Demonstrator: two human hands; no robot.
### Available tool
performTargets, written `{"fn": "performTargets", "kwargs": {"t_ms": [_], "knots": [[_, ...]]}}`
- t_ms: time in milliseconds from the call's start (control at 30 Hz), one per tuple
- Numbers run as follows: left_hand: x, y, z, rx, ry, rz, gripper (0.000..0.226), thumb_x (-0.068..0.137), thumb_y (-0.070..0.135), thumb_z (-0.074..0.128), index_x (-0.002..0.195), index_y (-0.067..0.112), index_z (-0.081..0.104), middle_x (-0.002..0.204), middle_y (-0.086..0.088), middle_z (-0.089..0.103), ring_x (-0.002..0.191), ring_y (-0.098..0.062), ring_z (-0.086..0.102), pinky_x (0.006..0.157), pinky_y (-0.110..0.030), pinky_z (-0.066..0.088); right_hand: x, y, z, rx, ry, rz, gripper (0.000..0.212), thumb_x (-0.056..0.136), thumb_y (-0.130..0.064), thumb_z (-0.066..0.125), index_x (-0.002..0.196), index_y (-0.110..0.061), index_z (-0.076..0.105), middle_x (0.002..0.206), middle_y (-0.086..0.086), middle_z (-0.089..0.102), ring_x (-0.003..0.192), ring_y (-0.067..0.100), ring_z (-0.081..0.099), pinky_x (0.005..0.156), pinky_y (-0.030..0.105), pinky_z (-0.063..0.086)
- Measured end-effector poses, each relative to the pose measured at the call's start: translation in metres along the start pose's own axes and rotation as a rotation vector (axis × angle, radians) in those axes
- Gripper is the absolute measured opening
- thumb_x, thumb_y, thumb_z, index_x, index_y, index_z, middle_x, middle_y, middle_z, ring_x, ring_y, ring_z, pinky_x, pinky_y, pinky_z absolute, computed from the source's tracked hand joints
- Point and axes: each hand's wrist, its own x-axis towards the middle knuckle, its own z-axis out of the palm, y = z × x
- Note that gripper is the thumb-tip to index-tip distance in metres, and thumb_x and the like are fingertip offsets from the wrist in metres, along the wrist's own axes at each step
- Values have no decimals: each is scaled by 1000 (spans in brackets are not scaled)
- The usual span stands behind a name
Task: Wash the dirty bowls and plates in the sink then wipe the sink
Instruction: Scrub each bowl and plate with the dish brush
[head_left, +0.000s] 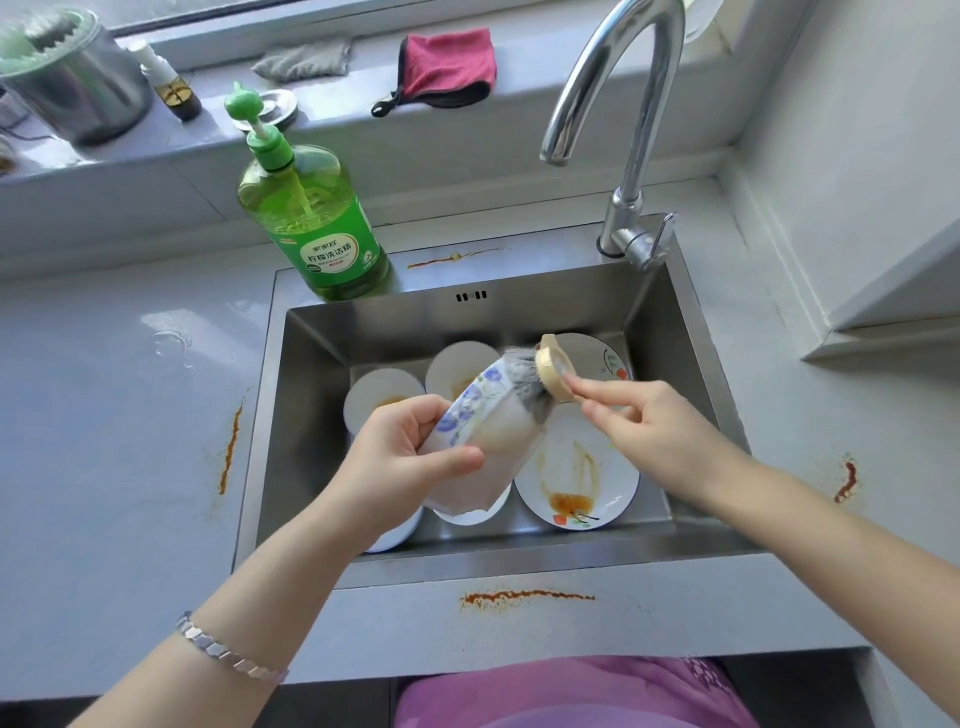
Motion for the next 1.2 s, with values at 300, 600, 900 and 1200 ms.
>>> {"fn": "performTargets", "kwargs": {"t_ms": [300, 600, 900, 1200], "knots": [[-2, 0, -5, -60, 4, -2, 30, 56, 20, 77, 81, 8, 65, 70, -1, 69, 67, -12, 64, 57, -21, 52, -6, 0, 5, 41, -24, -39, 36, 96, -12, 46, 125, -34, 50, 44, -34, 48, 56, -23, 50, 75, 5, 39], [2, 3, -14, -64, -5, 48, 37, 52, 27, 78, 83, 10, 66, 74, -2, 70, 70, -14, 65, 59, -24, 54, -3, 2, 2, 79, -18, -54, 36, 95, -13, 48, 121, -39, 52, 40, -23, 45, 50, -6, 48, 88, 5, 36], [3, -6, -15, -49, -16, 43, 39, 53, 34, 75, 82, 11, 66, 75, -4, 69, 72, -17, 63, 64, -29, 52, -3, -8, 10, 115, -92, -124, 36, 94, -13, 51, 118, -38, 57, 84, -29, 67, 94, -14, 59, 90, 9, 44], [5, -1, -19, -373, 70, 66, 43, 41, 36, 90, 77, 19, 74, 78, -3, 72, 71, -15, 67, 59, -25, 55, 31, 33, 5, 333, -13, 274, 33, 98, -20, 43, 128, -32, 52, 41, -12, 23, 36, 5, 17, 37, 12, 15]]}}
